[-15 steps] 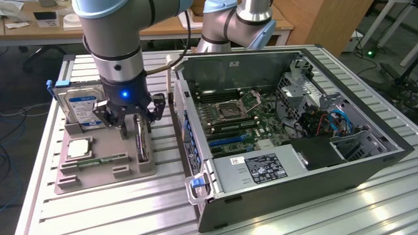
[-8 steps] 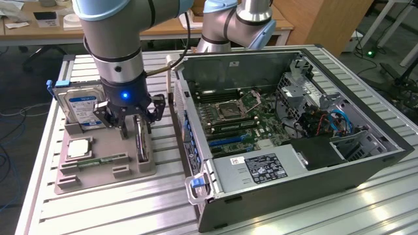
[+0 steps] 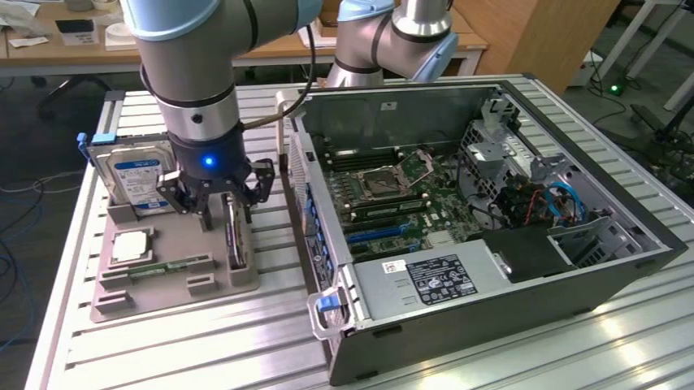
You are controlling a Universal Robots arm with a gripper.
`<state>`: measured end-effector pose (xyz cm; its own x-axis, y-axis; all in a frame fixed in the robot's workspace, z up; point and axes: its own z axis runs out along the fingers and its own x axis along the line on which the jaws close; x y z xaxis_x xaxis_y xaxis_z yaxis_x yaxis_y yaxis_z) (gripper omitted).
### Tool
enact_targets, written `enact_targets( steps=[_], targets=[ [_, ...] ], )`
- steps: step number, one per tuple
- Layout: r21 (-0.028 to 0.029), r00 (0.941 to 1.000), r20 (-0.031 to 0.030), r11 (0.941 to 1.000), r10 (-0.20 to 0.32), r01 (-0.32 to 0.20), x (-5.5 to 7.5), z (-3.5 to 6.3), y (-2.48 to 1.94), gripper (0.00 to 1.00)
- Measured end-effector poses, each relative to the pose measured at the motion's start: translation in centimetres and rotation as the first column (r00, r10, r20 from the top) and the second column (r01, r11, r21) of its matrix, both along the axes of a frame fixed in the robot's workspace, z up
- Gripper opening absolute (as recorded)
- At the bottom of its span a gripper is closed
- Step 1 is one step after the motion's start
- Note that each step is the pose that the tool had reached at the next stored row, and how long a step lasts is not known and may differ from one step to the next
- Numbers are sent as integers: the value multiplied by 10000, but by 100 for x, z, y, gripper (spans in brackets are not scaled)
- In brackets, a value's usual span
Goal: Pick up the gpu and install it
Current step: 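Pick up the gpu and move the gpu toward the slot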
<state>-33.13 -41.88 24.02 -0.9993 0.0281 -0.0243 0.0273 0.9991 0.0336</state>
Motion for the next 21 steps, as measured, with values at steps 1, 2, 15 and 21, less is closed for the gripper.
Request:
enact_targets(
  steps=[1, 2, 15, 21],
  targets=[
    [0, 10000, 0, 10000, 13, -13, 0, -7, 0, 59],
    [0, 10000, 0, 10000, 16, -16, 0, -13, 0, 59],
    [0, 10000, 0, 10000, 47, -47, 16, -28, 2, 59],
    [0, 10000, 1, 10000, 49, -49, 17, -80, 8, 59]
  ],
)
